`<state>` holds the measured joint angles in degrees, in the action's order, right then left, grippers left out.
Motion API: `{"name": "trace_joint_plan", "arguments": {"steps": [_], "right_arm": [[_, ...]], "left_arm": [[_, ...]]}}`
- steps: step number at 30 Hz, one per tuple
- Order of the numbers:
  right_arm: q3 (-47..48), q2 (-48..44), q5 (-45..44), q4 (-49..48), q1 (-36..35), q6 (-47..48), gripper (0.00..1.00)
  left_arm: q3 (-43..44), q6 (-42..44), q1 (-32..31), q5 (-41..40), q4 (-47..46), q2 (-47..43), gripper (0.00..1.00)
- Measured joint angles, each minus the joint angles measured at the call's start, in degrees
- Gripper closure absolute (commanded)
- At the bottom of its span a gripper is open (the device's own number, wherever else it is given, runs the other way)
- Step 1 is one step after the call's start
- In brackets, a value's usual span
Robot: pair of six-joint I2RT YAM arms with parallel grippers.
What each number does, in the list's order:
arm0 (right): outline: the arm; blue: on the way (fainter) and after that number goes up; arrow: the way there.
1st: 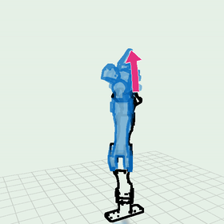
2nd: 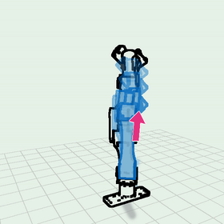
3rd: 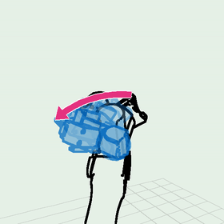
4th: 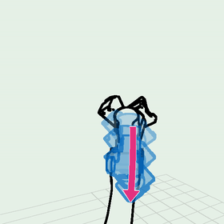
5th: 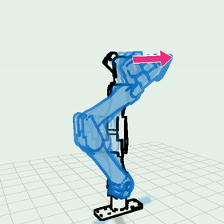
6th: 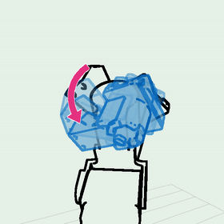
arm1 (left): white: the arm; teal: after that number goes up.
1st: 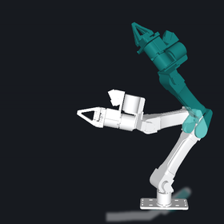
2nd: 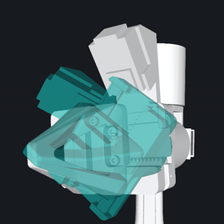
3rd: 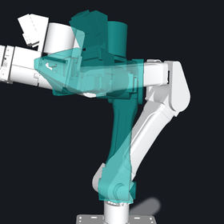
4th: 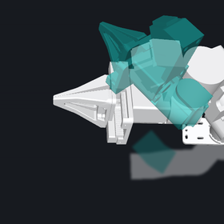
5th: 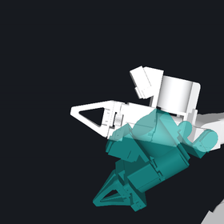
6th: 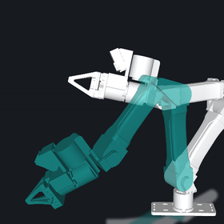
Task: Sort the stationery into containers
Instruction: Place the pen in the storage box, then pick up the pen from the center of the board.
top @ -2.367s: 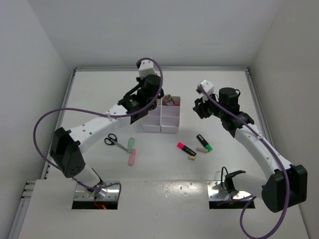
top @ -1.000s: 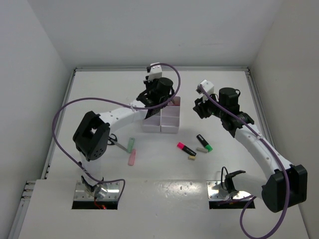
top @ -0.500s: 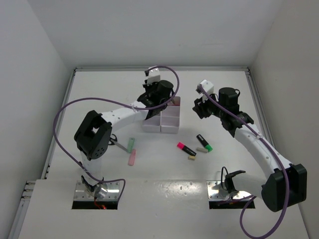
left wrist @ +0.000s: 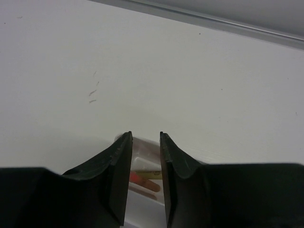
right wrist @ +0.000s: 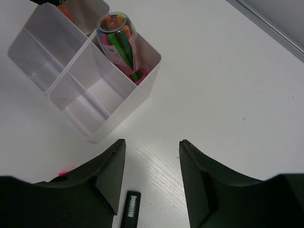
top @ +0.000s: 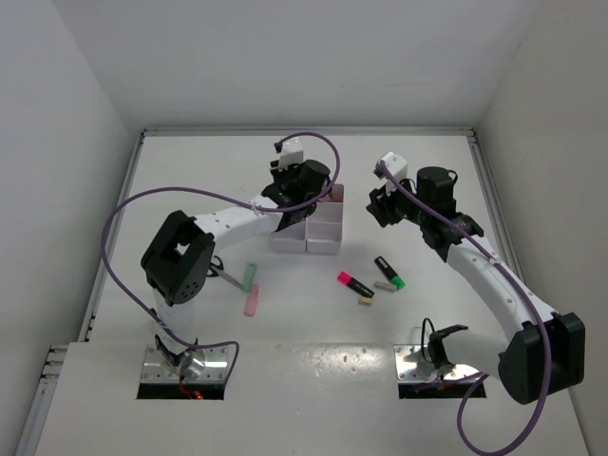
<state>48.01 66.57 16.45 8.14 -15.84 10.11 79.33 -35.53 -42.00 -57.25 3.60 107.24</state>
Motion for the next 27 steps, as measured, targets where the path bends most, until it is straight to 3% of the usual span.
{"name": "trace_joint_plan", "arguments": {"steps": [4, 8, 11, 13, 14, 15, 17, 18, 19, 21, 23, 25, 26, 27], "right_arm": [[0.0, 0.0, 0.0, 0.0, 0.0, 0.0, 0.5], [0.0, 0.0, 0.0, 0.0, 0.0, 0.1, 0.43], [0.0, 0.0, 0.1, 0.1, 0.0, 0.3, 0.26], [0.0, 0.0, 0.2, 0.3, 0.3, 0.7, 0.23], [0.0, 0.0, 0.3, 0.4, 0.3, 0.9, 0.23], [0.0, 0.0, 0.3, 0.7, 0.4, 1.2, 0.23], [0.0, 0.0, 0.5, 1.7, 0.4, 1.9, 0.34], [0.0, 0.0, 0.6, 2.4, 0.4, 2.6, 0.47], [0.0, 0.0, 0.6, 3.2, 0.4, 3.4, 0.75], [0.2, 0.0, 0.1, 5.8, 0.4, 4.7, 0.88], [0.4, 0.0, -2.0, 8.4, 0.4, 5.6, 0.83], [0.9, 0.4, -4.7, 11.3, 0.4, 6.4, 0.69], [1.5, 1.1, -6.1, 13.2, 0.4, 6.9, 0.59], [2.3, 2.5, -7.3, 14.8, 0.4, 7.3, 0.54]], "left_arm": [[-0.1, -0.6, 0.0, 0.1, 1.2, -0.7, 0.64], [-0.1, -0.8, -0.2, 0.3, 2.8, -4.0, 0.65], [-0.1, -0.9, -0.3, 2.5, 5.1, -8.8, 0.67], [-0.2, -0.9, -0.4, 5.4, 7.0, -13.1, 0.59], [-0.6, -0.7, -0.4, 7.1, 8.0, -15.6, 0.42], [-1.3, -0.3, -0.1, 9.3, 8.9, -18.4, 0.33], [-3.5, 0.6, 0.5, 15.9, 10.5, -24.5, 0.18], [-4.8, 1.4, 1.2, 19.6, 11.3, -27.7, 0.12], [-5.9, 2.2, 2.2, 23.4, 12.1, -30.3, 0.08], [-8.3, 3.7, 4.5, 30.8, 14.3, -34.9, 0.05], [-11.1, 5.3, 6.7, 36.3, 16.3, -38.6, 0.05], [-14.9, 6.7, 8.0, 39.8, 17.8, -41.7, 0.19], [-17.3, 7.3, 8.4, 41.3, 18.7, -43.5, 0.32], [-18.9, 8.3, 8.6, 42.8, 19.5, -44.6, 0.59]]}}
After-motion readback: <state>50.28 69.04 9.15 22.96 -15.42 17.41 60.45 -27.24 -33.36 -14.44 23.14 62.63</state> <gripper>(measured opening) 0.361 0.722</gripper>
